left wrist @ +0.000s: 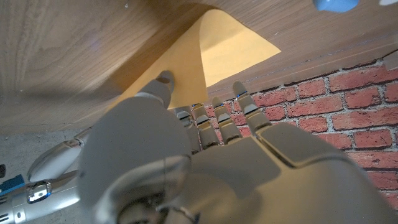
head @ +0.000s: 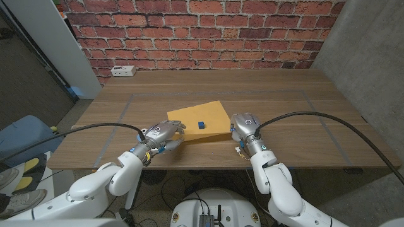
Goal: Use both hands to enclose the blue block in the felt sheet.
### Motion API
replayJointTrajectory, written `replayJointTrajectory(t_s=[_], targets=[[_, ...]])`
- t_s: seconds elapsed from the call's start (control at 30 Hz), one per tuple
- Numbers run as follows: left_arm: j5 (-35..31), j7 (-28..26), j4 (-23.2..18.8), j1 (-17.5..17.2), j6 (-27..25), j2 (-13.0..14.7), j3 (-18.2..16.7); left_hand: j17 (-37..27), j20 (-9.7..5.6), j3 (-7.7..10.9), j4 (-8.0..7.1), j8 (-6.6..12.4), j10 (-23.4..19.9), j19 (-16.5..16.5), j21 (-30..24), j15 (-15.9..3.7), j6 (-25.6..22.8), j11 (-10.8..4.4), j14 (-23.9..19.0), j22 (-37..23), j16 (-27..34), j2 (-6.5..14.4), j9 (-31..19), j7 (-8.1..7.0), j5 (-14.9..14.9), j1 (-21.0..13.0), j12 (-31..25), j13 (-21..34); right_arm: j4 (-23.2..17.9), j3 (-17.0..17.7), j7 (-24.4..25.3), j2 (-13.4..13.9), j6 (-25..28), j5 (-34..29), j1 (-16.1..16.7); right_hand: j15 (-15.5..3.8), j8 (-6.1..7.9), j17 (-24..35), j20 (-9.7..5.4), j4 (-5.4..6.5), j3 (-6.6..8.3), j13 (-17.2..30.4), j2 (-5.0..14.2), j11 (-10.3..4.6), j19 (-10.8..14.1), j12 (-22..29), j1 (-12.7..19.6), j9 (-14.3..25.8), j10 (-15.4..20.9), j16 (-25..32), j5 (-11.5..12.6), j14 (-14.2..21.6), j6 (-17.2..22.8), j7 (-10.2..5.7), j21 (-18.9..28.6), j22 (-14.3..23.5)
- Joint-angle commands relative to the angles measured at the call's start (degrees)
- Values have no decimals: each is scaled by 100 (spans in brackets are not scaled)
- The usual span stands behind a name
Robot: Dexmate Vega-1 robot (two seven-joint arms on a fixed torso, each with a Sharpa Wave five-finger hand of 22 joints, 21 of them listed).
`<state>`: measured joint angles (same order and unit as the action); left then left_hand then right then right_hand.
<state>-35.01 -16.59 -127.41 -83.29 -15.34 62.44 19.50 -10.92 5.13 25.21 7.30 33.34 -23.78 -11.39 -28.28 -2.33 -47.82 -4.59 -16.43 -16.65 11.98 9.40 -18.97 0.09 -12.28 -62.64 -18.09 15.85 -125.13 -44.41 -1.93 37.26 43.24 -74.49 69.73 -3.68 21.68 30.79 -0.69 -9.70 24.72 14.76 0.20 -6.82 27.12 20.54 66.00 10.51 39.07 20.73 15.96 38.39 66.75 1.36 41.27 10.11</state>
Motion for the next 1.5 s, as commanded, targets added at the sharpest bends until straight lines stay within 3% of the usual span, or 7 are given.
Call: replayJointTrajectory(t_s=[0.03, 0.53, 0.73, 0.9, 1.03, 1.23, 1.5], targets=[[1542, 411, 211, -6, 709, 27, -532, -15, 40, 81, 46, 37, -11, -50, -85, -103, 75, 50, -150, -45, 77, 109, -92, 174, 74, -182, 2, 51, -904, 329, -1491, -47, 357, -406, 347, -850, 18, -18, 85, -9, 116, 24, -82, 83, -30, -20, 4, 60, 24, -54, -80, -39, 290, 228, -29, 3], [3810, 1634, 740, 164, 1813, 102, -1032, 18, 178, 367, 115, 207, -303, -148, -391, 196, 324, 189, -635, -163, 139, 132, -393, 677, -46, -282, -47, 135, -1160, 756, -1698, -207, 0, 346, 340, -818, 7, -53, 136, 40, 403, 62, -98, 112, -36, -107, -68, 168, -72, -174, -219, -114, 193, 231, -64, 3], [4122, 1946, 845, 411, 1825, 146, -927, 11, 153, 472, 97, 326, -343, -207, -533, 146, 424, 284, -803, -213, 156, 110, -563, 828, -181, -260, -25, 163, -1162, 751, -1977, -165, 17, 404, 217, -579, -1221, -67, 347, 77, 955, 132, -434, 287, -236, -658, -720, 51, -1099, -485, -519, -627, -2513, -595, -211, 20], [4136, 2145, 818, 656, 1718, 278, -797, 18, 89, 542, 137, 593, -497, -325, -720, 78, 244, 290, -958, -261, 134, 1, -770, 926, -377, -236, -46, 183, -998, 747, -1298, -226, -52, 415, 288, -502, -1242, -29, 390, 166, 944, 171, -788, 232, -283, -886, -1311, 46, -1788, -567, -328, -912, -4405, -778, -313, 31], [4124, 2317, 772, 843, 1623, 409, -691, 20, 69, 569, 161, 731, -618, -385, -827, 14, 176, 220, -1080, -283, 131, -67, -886, 943, -499, -220, -70, 191, -802, 766, -614, -324, -82, 505, 350, -474, -1237, -2, 403, 223, 898, 176, -801, 234, -266, -931, -1546, 43, -2128, -595, -160, -1046, -5144, -688, -340, 35], [4093, 2613, 677, 1152, 1437, 591, -480, 25, 27, 607, 214, 906, -757, -420, -941, -30, 28, 224, -1199, -303, 116, -173, -1008, 1018, -661, -224, -92, 198, -464, 672, 234, -395, -259, 624, 259, -487, -1223, -4, 395, 214, 880, 176, -831, 254, -249, -952, -1606, 44, -2309, -618, -70, -1109, -5406, -641, -351, 35], [4088, 2777, 637, 1381, 1522, 740, -340, 23, 5, 666, 249, 1031, -837, -342, -1026, -133, -29, 105, -1265, -321, 79, -266, -1123, 998, -826, -238, -84, 205, -120, 188, -1007, -330, -185, -290, -424, -434, -939, -19, 385, 49, 1003, 144, -792, -76, -409, -922, -1319, 40, -2509, -735, 211, -1436, -4701, -1241, -463, 33]])
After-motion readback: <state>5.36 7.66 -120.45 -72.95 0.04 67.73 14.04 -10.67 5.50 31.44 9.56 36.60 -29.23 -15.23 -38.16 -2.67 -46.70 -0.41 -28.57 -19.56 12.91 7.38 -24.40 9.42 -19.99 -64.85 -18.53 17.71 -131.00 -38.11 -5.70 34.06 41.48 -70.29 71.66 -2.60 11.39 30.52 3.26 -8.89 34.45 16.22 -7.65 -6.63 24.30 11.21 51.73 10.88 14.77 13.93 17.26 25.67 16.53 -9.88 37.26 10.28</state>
